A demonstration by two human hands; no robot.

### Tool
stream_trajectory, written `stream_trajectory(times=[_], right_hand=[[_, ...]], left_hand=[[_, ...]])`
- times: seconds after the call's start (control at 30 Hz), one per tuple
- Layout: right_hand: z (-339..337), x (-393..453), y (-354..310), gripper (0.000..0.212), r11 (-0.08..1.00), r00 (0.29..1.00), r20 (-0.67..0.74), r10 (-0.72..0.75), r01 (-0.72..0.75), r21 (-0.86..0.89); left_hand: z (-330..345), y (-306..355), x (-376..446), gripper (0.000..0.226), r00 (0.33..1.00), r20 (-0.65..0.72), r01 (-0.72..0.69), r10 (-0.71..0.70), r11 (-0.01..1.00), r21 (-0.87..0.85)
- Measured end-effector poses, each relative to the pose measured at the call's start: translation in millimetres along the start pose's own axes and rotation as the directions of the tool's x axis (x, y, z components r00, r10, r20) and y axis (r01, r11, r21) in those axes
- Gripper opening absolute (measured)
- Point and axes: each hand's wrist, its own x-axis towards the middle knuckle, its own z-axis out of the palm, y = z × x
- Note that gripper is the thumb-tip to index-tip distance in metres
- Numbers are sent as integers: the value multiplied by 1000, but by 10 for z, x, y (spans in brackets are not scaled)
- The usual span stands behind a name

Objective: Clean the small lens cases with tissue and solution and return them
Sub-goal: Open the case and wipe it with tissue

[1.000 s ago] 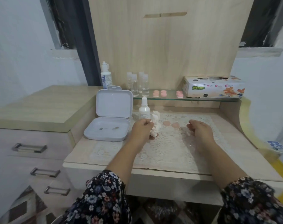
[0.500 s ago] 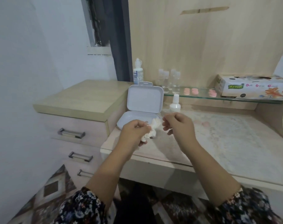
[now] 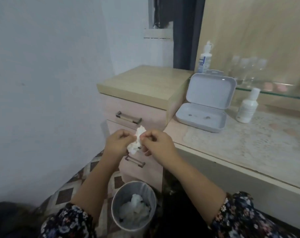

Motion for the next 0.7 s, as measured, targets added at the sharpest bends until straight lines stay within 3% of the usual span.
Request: stream_trajectory(times=[0.3,0.5,0.7], right_hand=[[652,183,627,10,957,941,199,274,-246,-152],[815,276,906,14,848,835,154,529,-523,-79],[864,290,1083,19,779,773,111,625,-627,-24]], left_hand=[[-381,-1030,204,13,956,-38,289,-291,912,290],[-399,-1748,191,8,923,-140,382,-359,802,460],[-305,-1935,204,15,919,-77,376,-386,803,463]])
